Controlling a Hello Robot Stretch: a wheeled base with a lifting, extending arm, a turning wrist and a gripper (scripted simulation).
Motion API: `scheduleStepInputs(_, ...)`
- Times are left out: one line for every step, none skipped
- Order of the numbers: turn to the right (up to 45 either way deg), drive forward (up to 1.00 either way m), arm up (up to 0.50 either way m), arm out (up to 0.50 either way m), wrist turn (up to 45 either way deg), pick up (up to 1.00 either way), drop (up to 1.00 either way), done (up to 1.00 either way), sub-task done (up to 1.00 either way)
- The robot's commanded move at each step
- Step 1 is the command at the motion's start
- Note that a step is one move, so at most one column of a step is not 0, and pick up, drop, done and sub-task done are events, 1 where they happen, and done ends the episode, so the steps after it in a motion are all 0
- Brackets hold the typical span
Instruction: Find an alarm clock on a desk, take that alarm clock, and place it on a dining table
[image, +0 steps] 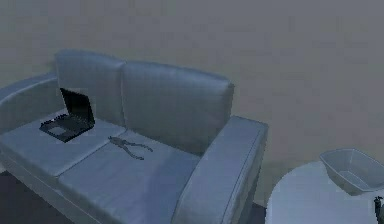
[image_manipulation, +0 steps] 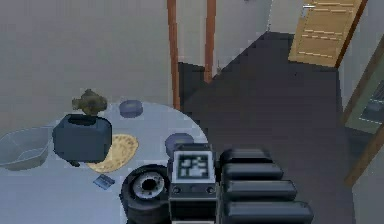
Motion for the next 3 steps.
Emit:
scheduleStepInputs(-27.0,0.00,0.00,0.00,0.0,0.00,0.00,0.00,0.00)
scheduleStepInputs(0.0,0.00,0.00,0.38,0.0,0.00,0.00,0.00,0.00)
scheduleStepInputs(0.0,0.00,0.00,0.00,45.0,0.00,0.00,0.00,0.00)
